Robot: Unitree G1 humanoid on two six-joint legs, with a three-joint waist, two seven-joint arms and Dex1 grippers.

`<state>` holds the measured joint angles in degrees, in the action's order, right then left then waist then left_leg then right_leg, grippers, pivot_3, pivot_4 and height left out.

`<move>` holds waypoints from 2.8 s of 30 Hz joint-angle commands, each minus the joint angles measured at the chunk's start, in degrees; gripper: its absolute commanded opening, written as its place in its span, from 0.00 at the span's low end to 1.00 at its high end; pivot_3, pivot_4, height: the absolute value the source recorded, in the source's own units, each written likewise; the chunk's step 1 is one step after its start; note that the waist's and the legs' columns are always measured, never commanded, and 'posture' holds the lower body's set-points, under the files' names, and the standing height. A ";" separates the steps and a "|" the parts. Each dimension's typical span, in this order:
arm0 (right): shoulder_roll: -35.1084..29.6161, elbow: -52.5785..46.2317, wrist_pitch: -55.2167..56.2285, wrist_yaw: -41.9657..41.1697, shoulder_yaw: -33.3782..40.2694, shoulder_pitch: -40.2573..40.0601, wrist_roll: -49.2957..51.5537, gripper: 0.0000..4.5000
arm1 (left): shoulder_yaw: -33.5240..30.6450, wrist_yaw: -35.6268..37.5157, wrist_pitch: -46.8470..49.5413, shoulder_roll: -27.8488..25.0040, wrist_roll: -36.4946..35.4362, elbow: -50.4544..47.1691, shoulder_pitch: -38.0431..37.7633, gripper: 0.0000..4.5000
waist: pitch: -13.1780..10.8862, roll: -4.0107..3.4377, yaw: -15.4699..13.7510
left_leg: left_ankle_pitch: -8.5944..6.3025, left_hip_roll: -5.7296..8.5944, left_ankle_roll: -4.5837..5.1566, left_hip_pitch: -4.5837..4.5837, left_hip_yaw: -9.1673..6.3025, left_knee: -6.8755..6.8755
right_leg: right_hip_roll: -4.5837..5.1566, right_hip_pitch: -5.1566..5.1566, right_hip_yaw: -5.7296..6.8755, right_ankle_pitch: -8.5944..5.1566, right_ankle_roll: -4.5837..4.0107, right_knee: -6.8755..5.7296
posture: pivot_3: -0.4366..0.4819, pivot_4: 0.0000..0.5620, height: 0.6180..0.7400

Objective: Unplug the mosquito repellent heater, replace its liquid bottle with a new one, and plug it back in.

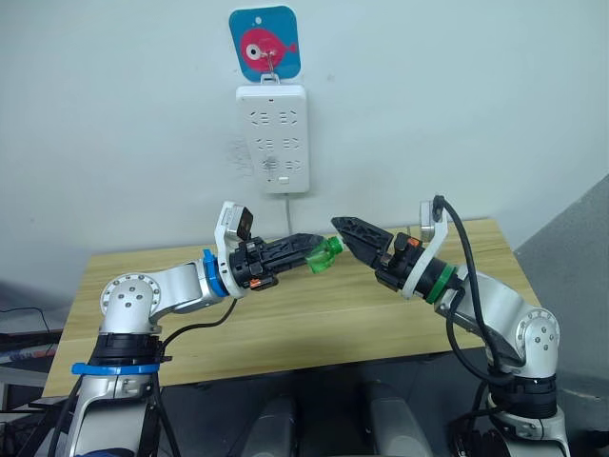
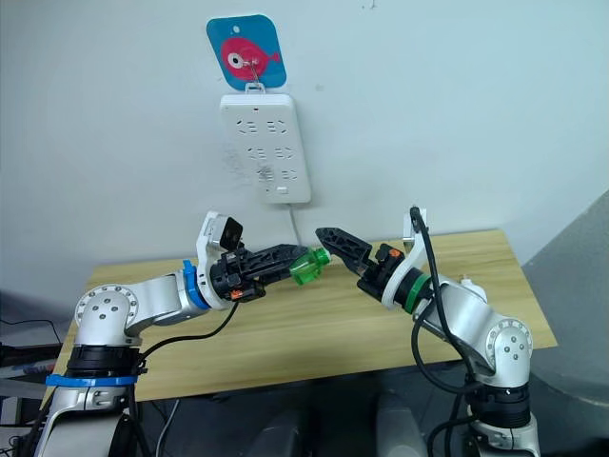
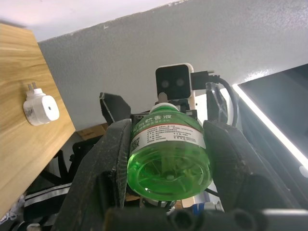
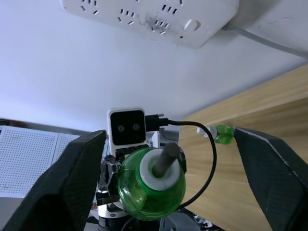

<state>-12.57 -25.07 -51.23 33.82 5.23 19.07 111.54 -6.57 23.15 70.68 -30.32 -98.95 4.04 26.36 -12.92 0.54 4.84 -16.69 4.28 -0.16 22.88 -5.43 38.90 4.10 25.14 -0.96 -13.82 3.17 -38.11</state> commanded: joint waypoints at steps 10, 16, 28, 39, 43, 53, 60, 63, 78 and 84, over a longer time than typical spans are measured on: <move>0.19 -3.59 0.06 -3.38 -2.11 -0.67 1.46 0.16 | -1.78 0.38 0.25 0.34 -0.62 -1.09 -0.02 0.47 | 0.00 0.00 0.00 | -0.01 0.00 0.01 0.00 -0.01 0.00 | 0.00 0.00 0.00 0.00 0.00 0.00 | 0.35 0.44 1.00; -0.08 -3.33 0.67 -3.54 -2.08 -0.63 1.46 0.15 | -1.79 0.66 0.15 0.45 0.21 -1.50 -0.32 0.47 | 0.00 0.00 0.00 | -0.02 0.00 0.03 0.00 -0.01 0.00 | 0.00 0.01 0.00 0.00 0.00 0.00 | 0.35 0.45 1.00; -2.62 3.16 -3.57 -3.36 2.67 1.50 1.46 0.15 | -2.55 0.92 0.96 -1.19 -1.29 -2.28 -1.13 1.00 | -0.01 0.00 -0.01 | -0.03 0.00 0.05 0.00 -0.01 0.00 | 0.00 0.00 0.01 0.00 0.00 0.02 | 0.34 0.46 1.00; -27.67 7.78 1.85 -30.27 -7.21 6.82 -41.31 0.15 | 14.63 23.68 -38.60 -11.75 55.78 -24.13 -9.46 1.00 | -0.30 -0.18 -0.40 | -0.09 -0.11 0.16 -0.06 0.47 -0.16 | -0.04 -0.04 0.00 -0.02 -0.03 0.26 | 0.35 0.46 1.00; -29.62 11.05 22.94 -41.91 -20.38 3.21 -72.98 0.15 | 17.41 23.13 -58.36 -6.16 72.10 -20.44 -10.91 1.00 | -0.36 -0.08 -0.96 | -0.07 -0.07 0.13 0.01 0.61 -0.08 | -0.01 -0.01 -0.06 -0.02 -0.01 0.37 | 0.35 0.46 1.00; -14.97 35.83 36.44 -46.02 -20.22 5.20 -94.47 0.15 | 18.97 25.03 -65.46 -0.94 79.63 -20.86 -11.44 1.00 | -0.54 0.17 -1.44 | -0.04 -0.12 0.07 -0.02 0.69 -0.03 | 0.08 0.06 -0.13 0.00 -0.01 0.26 | 0.38 0.45 1.00; -11.19 47.16 40.04 -48.76 -17.41 8.14 -100.90 0.15 | 17.56 25.82 -62.78 -0.95 78.47 -22.09 -11.28 1.00 | -0.54 0.17 -1.55 | -0.04 -0.11 0.06 -0.04 0.66 -0.02 | 0.07 0.06 -0.07 0.00 -0.01 0.20 | 0.40 0.43 1.00; -10.03 49.67 41.62 -49.17 -16.35 8.34 -102.86 0.15 | 17.00 26.07 -62.71 -1.49 78.86 -22.22 -12.06 1.00 | -0.54 0.17 -1.56 | -0.04 -0.11 0.06 -0.04 0.66 -0.02 | 0.07 0.07 -0.05 0.00 -0.01 0.17 | 0.41 0.42 1.00; -14.11 24.54 35.50 -57.56 -13.44 3.99 -105.11 1.00 | 12.20 15.59 -67.57 1.13 87.27 -18.57 -27.65 1.00 | -0.50 0.12 -1.41 | -0.04 -0.12 0.03 -0.10 0.70 -0.03 | 0.08 0.09 -0.06 0.00 -0.01 0.12 | 0.39 0.39 1.00; -18.49 9.61 20.95 -75.01 -17.27 7.01 -94.15 1.00 | 1.97 -5.97 -66.52 12.99 90.82 -13.14 -35.11 1.00 | -0.49 0.19 -1.67 | -0.11 -0.26 0.13 -0.11 0.60 -0.01 | 0.07 0.04 0.04 0.01 -0.03 0.15 | 0.39 0.42 1.00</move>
<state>-29.65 -10.88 -26.17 -35.91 -11.22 25.02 13.33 -1.25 23.55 4.08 -18.88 -9.27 -9.15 -7.54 -13.42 0.73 3.17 -16.81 4.02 -0.01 22.78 -4.85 38.91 4.17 25.17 -0.92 -13.80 3.14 -37.96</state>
